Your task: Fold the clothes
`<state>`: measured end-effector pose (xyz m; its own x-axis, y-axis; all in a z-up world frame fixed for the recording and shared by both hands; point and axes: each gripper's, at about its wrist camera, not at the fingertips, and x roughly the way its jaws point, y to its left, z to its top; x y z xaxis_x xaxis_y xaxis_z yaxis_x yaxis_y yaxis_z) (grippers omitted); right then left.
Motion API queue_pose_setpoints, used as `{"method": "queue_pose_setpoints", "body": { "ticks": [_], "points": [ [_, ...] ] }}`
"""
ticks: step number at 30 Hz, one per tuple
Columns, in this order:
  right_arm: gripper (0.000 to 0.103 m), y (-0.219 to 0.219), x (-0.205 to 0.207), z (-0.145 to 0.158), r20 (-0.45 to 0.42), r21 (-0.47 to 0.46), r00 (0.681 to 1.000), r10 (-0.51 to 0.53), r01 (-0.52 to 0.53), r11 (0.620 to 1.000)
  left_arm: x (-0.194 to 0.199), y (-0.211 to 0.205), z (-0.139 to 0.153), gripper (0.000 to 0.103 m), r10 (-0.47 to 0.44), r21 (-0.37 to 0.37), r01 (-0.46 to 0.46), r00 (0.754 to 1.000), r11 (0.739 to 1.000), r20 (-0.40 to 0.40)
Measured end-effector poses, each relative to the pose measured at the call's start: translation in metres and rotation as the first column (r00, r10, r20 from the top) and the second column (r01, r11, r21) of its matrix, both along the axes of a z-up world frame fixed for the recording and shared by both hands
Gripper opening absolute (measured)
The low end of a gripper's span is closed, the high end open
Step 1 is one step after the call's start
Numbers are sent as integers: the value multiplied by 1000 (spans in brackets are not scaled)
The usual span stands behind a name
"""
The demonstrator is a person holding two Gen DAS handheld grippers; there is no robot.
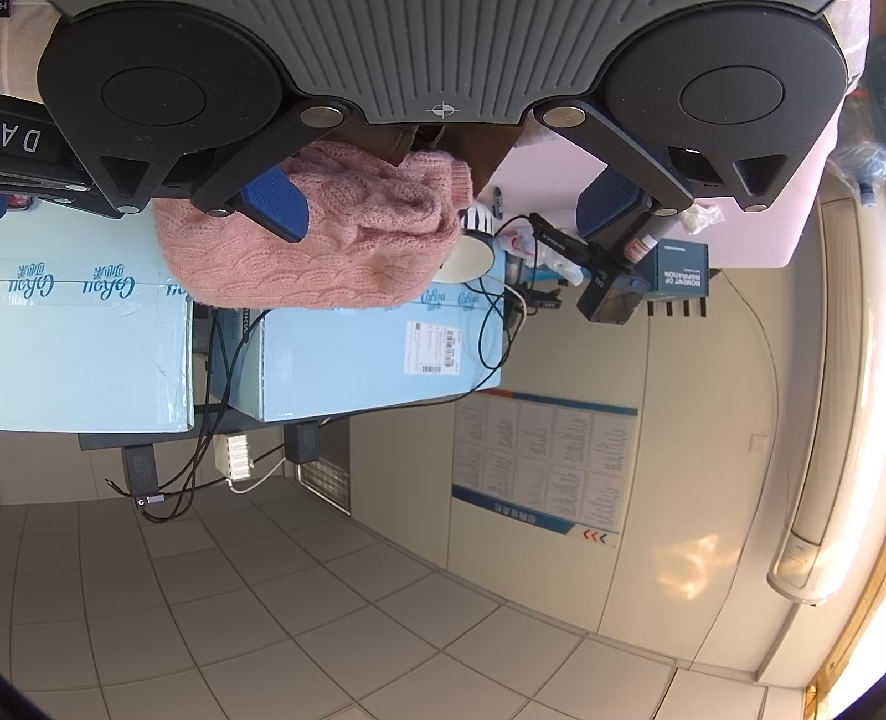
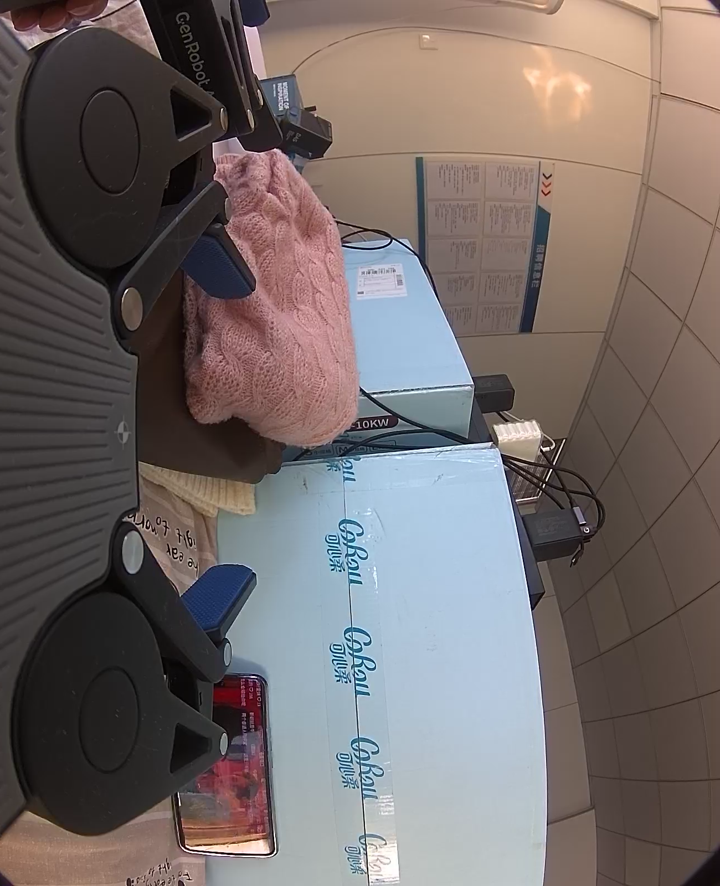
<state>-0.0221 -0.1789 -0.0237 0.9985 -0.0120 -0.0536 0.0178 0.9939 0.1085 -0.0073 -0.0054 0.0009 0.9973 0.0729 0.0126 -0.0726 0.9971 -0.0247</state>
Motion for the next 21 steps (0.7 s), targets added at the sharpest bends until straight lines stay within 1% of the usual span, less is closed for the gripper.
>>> {"method": "queue_pose_setpoints", "body": {
  "ticks": [21],
  "points": [
    [103,0,0,0,-2,0,1000,2,-2,1000,-1,2,0,103,0,-3,0,1000,1000,-1]
  ]
}}
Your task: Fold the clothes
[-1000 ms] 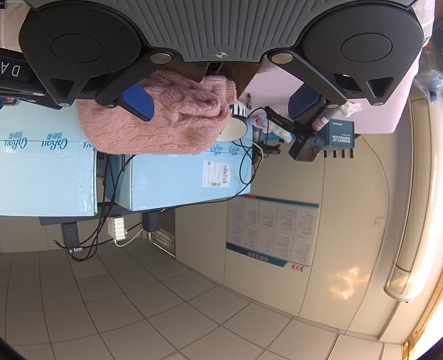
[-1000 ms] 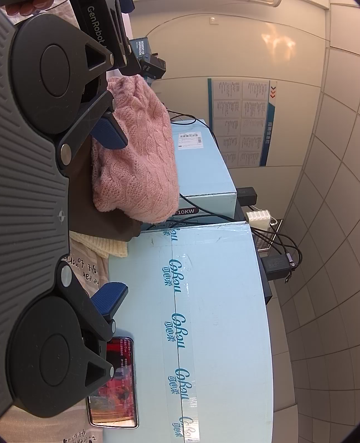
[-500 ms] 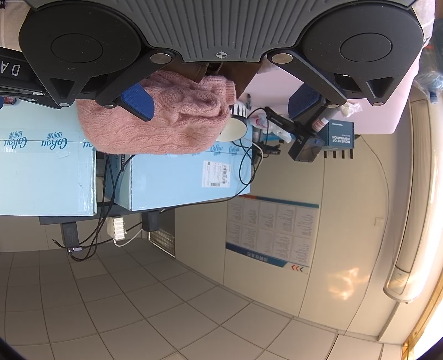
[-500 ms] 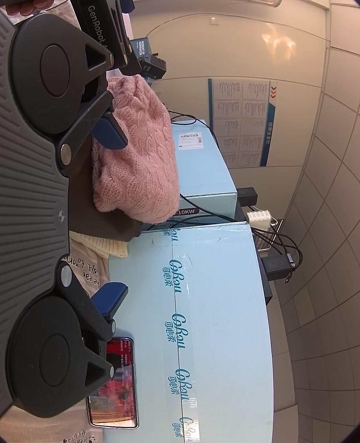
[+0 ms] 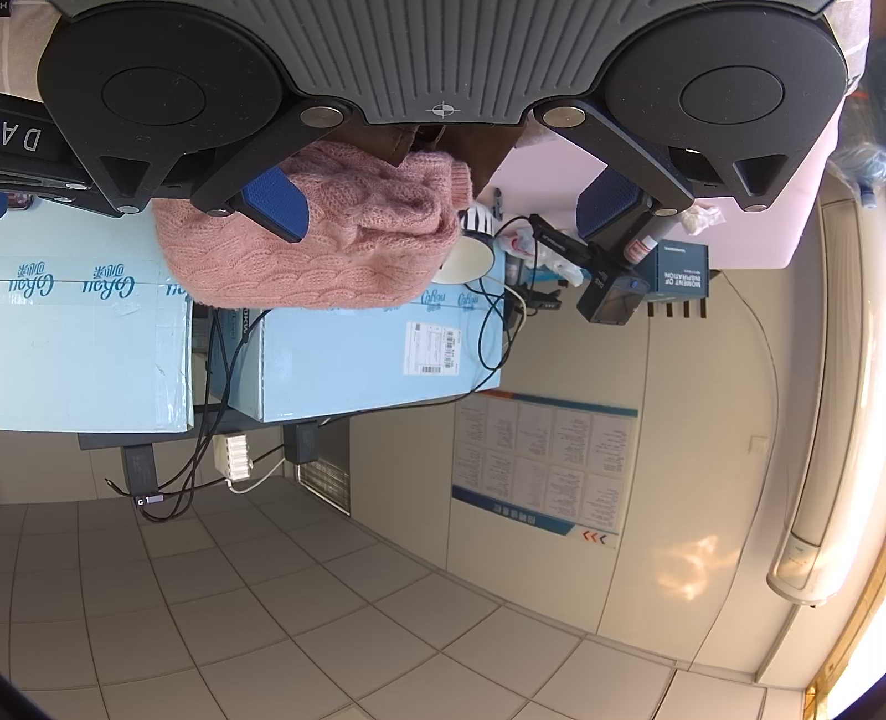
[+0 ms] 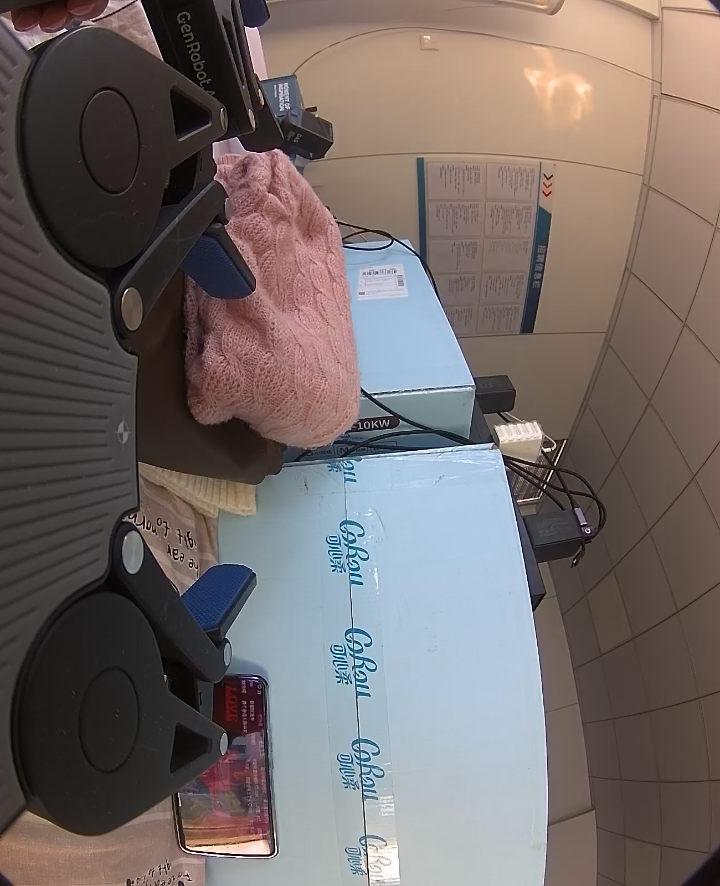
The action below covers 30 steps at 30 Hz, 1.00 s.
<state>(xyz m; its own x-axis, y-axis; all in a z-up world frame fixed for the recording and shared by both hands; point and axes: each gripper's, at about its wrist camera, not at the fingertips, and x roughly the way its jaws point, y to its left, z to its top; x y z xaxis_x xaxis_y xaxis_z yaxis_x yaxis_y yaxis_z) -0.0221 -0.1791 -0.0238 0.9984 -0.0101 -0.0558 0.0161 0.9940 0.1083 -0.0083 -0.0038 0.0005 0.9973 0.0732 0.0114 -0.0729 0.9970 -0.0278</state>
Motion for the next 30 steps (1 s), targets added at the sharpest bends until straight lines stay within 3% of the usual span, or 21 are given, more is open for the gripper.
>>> {"method": "queue_pose_setpoints", "body": {
  "ticks": [30],
  "points": [
    [103,-1,1,0,-4,3,1000,4,-4,1000,2,0,0,103,-6,0,6,1000,1000,-7]
  ]
}}
